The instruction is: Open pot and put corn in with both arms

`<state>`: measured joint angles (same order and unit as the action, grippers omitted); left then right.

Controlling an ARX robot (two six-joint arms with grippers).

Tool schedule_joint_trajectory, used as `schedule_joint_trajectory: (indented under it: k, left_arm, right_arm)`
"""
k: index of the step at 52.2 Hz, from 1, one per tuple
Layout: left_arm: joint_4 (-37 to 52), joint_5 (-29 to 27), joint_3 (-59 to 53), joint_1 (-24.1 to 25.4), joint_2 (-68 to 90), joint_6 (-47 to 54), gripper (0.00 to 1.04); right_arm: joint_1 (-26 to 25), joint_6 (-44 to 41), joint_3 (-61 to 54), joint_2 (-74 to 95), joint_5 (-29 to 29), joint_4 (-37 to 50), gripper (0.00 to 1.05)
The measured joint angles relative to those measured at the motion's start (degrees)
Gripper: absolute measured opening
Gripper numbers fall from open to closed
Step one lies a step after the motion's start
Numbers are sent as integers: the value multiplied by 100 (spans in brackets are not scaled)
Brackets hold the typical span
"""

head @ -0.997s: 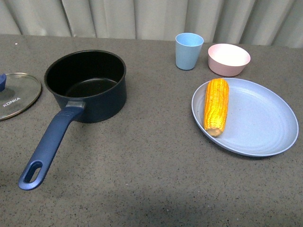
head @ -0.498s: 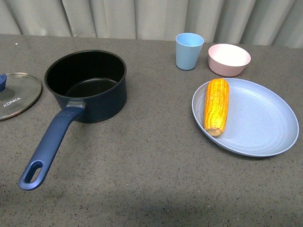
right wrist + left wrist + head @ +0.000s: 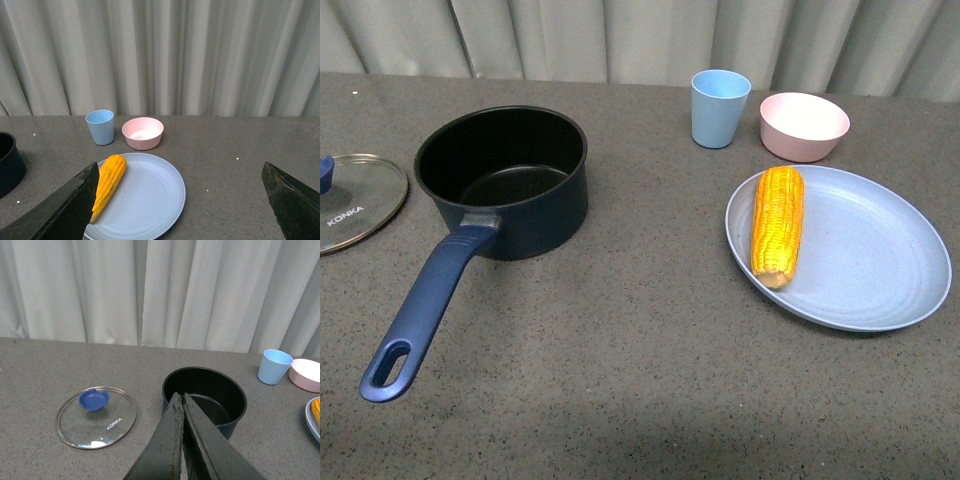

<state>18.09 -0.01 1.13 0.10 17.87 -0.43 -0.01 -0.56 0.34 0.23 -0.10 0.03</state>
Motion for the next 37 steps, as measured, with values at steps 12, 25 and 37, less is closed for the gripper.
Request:
schedule_joint_trajectory:
  k: [12,25,37]
  left_arm:
    - [-452,0,0,0,-457,0,4]
    - [-935,-2,0,-2,-927,0,4]
    - [-1794,0,0,-2,-1751,-2,6]
  right_arm:
    - [0,0,0,0,0,0,95]
    - [0,0,0,0,2,0,95]
    - [0,0,0,0,0,0,95]
